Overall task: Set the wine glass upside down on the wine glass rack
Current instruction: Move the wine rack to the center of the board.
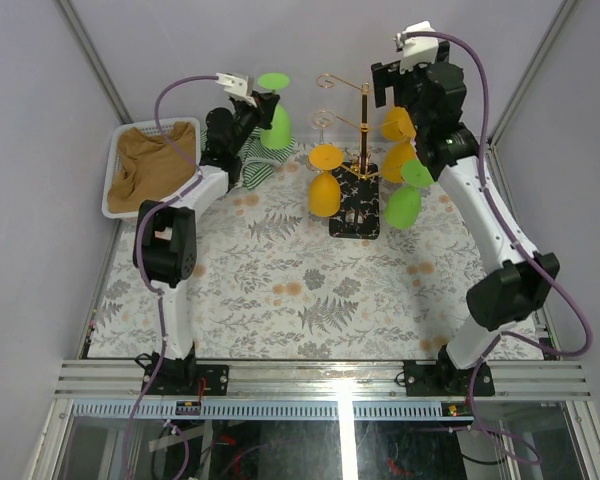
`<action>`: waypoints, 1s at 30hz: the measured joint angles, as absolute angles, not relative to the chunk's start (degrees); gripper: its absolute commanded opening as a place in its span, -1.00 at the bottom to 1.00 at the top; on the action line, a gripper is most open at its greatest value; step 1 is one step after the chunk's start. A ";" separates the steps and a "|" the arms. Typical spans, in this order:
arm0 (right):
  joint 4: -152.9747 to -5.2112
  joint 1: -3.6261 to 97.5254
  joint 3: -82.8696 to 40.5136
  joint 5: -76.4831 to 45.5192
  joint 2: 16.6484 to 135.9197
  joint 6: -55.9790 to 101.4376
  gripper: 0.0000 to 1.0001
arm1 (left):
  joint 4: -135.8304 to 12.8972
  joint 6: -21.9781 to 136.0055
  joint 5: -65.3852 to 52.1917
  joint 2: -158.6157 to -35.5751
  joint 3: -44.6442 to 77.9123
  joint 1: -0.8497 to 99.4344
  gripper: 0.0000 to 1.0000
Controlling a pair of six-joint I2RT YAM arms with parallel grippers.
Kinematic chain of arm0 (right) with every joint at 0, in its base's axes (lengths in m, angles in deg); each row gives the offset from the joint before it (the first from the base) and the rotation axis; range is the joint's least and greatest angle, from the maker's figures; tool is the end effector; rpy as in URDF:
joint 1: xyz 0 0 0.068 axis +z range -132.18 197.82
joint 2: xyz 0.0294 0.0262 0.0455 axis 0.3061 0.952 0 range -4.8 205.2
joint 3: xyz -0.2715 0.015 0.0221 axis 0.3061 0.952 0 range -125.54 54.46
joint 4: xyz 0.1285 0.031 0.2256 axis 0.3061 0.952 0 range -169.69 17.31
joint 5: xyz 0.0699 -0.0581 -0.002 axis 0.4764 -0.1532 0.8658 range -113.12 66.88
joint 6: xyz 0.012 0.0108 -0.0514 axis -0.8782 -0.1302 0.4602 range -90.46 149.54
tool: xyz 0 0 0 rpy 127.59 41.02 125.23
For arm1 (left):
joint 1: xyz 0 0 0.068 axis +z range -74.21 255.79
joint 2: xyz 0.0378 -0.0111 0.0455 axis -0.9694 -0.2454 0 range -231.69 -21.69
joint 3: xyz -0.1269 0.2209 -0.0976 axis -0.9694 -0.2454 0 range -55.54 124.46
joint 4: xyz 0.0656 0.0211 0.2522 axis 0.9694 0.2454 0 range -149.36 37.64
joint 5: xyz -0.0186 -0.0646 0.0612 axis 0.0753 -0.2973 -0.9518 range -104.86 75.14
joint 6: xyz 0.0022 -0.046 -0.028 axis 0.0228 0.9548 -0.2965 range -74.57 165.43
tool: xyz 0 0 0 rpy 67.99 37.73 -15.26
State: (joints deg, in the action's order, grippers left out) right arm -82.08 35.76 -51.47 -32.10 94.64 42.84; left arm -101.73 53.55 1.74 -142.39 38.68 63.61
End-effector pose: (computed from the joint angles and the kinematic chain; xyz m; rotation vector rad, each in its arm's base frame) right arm 0.3897 0.1203 0.4781 -0.2553 1.3946 -0.0440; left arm 0.4913 -0.1165 0.3145 0.2965 1.2877 -0.4891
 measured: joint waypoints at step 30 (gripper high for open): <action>-73.14 49.42 2.25 -12.10 46.91 26.74 0.99 | -98.34 50.73 -1.97 -126.07 28.17 66.12 -1.00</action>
